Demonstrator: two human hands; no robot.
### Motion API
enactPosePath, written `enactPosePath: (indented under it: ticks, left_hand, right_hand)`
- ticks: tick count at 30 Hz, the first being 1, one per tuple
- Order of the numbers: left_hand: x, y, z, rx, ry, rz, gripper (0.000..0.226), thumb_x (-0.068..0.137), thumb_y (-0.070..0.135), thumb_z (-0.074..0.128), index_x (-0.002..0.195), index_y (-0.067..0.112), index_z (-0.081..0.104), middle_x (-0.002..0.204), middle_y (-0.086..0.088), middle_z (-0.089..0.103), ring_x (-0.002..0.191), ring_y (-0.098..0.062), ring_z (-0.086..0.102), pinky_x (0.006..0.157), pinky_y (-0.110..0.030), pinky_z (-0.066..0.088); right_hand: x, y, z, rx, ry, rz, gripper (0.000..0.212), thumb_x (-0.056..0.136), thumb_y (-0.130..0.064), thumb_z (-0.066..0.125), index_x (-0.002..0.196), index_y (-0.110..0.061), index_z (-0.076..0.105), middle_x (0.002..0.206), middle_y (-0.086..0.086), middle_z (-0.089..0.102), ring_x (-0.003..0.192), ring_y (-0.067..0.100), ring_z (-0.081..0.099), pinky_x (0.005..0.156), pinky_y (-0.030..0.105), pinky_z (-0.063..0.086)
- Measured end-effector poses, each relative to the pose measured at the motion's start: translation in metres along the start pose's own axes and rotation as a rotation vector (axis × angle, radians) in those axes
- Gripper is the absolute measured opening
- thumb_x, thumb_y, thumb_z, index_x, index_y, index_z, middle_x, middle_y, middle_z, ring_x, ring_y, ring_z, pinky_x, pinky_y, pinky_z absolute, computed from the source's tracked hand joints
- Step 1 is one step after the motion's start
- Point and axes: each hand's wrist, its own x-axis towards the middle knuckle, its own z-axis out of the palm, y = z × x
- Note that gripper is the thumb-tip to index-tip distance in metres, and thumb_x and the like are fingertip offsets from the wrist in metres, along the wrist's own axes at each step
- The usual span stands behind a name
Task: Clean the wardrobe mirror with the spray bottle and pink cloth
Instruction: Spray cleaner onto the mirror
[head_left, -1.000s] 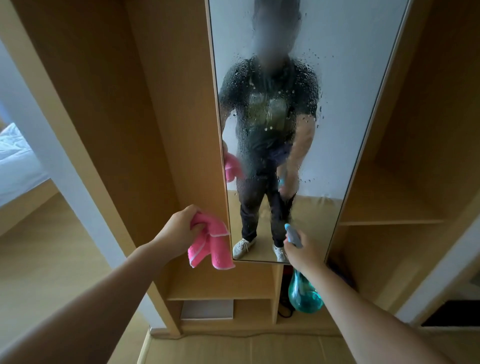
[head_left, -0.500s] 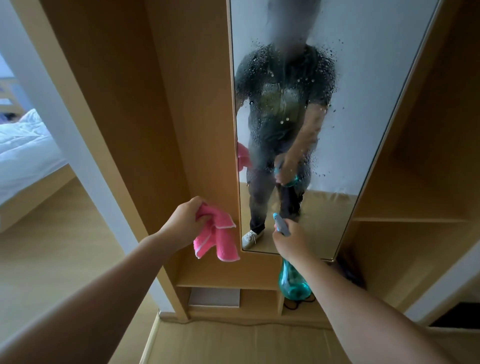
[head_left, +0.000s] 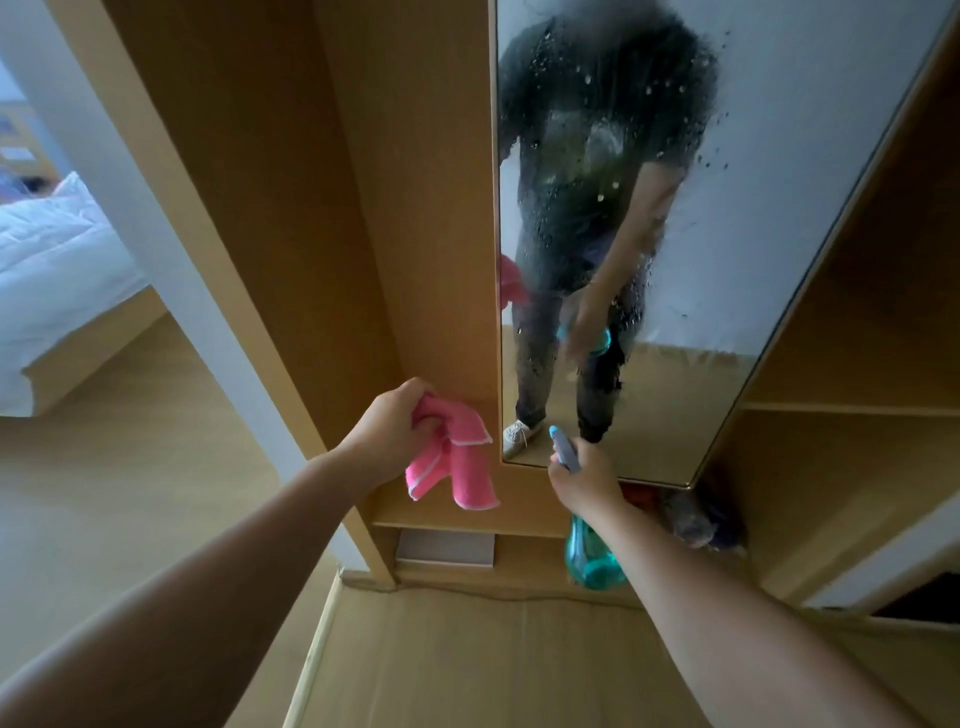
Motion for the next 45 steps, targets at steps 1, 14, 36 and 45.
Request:
enactPosePath:
  ticks: [1, 14, 36, 45]
  left_hand:
    - [-0.001, -0.004, 0.003, 0.0, -0.008, -0.014, 0.018, 0.09, 0.012, 0.056, 0.094, 0.03, 0.054, 0.085, 0.013, 0.061, 0.07, 0.001, 0.06, 0.049, -0.007, 0.043]
    - [-0.012, -0.037, 0.04, -0.026, -0.089, -0.086, 0.018, 0.091, 0.012, 0.058, 0.096, 0.029, 0.054, 0.088, 0.013, 0.062, 0.074, -0.001, 0.061, 0.052, -0.01, 0.047]
    - [-0.004, -0.016, 0.06, -0.016, -0.126, -0.033, 0.017, 0.094, 0.011, 0.055, 0.096, 0.029, 0.055, 0.09, 0.014, 0.063, 0.078, 0.0, 0.062, 0.058, -0.013, 0.05]
    - [0.005, 0.006, 0.08, -0.036, -0.161, -0.004, 0.025, 0.094, 0.012, 0.056, 0.09, 0.037, 0.052, 0.09, 0.016, 0.062, 0.078, 0.0, 0.061, 0.055, -0.009, 0.047]
  right_hand:
    - [0.0, 0.003, 0.004, -0.003, -0.008, 0.002, 0.012, 0.087, -0.015, 0.049, 0.079, -0.023, 0.054, 0.072, 0.002, 0.057, 0.065, 0.016, 0.058, 0.054, 0.026, 0.043]
    - [-0.003, 0.039, 0.038, 0.003, -0.057, 0.082, 0.019, 0.085, -0.012, 0.048, 0.071, -0.025, 0.046, 0.065, -0.001, 0.052, 0.058, 0.013, 0.053, 0.055, 0.025, 0.042]
    - [-0.015, 0.073, -0.004, 0.03, 0.033, 0.221, 0.015, 0.089, -0.014, 0.05, 0.1, -0.017, 0.059, 0.082, -0.002, 0.059, 0.069, 0.007, 0.056, 0.05, 0.019, 0.036]
    - [-0.022, 0.089, -0.032, 0.004, 0.07, 0.247, 0.01, 0.09, -0.015, 0.051, 0.09, -0.021, 0.058, 0.081, -0.001, 0.06, 0.07, 0.009, 0.057, 0.051, 0.021, 0.037]
